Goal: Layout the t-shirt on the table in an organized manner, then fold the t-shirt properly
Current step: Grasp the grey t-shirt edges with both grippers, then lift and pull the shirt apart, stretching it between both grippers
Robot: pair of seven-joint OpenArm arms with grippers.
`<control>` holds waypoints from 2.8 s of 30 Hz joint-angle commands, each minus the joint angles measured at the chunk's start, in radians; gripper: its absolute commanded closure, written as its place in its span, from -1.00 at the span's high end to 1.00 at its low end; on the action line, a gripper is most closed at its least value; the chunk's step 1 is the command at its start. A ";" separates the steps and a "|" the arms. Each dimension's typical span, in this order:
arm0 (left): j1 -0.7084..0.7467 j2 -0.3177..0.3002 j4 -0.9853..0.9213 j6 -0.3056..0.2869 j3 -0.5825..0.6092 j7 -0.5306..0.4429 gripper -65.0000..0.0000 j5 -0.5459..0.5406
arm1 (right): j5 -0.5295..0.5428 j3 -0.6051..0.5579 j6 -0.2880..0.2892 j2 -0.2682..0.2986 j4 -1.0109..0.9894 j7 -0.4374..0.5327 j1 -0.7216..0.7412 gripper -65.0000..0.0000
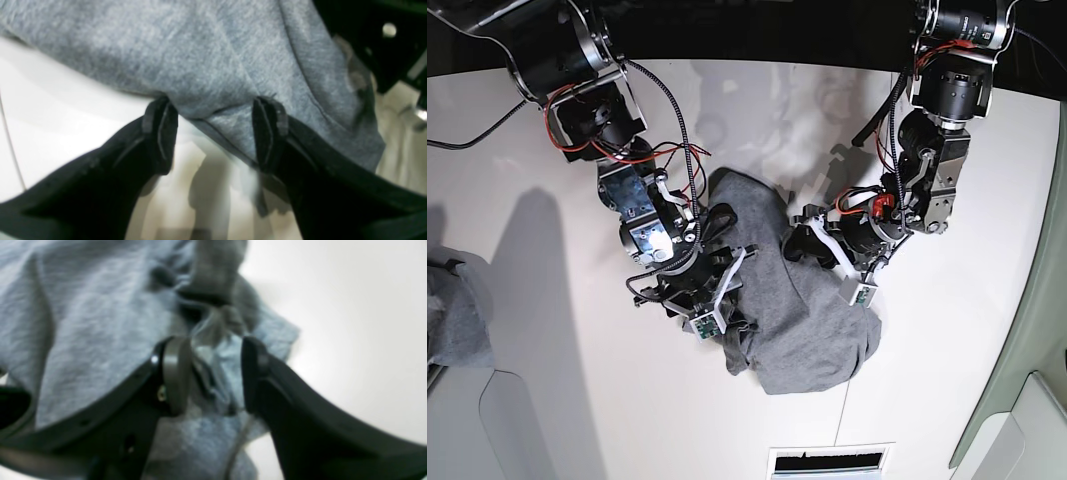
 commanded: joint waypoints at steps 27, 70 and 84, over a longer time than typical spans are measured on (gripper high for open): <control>-0.076 -0.055 0.032 -0.005 -0.050 -0.012 -1.00 0.000 | -0.109 0.002 -0.133 0.019 0.197 -0.051 0.026 -1.00; -0.099 -0.450 0.574 -0.094 -0.137 0.197 -1.00 -0.288 | -0.010 0.082 -0.046 0.033 0.267 -0.051 -0.219 -0.01; -0.103 -0.484 0.574 -0.094 -0.137 0.225 -1.00 -0.291 | -0.154 0.090 -0.074 0.053 0.227 -0.035 -0.143 -1.00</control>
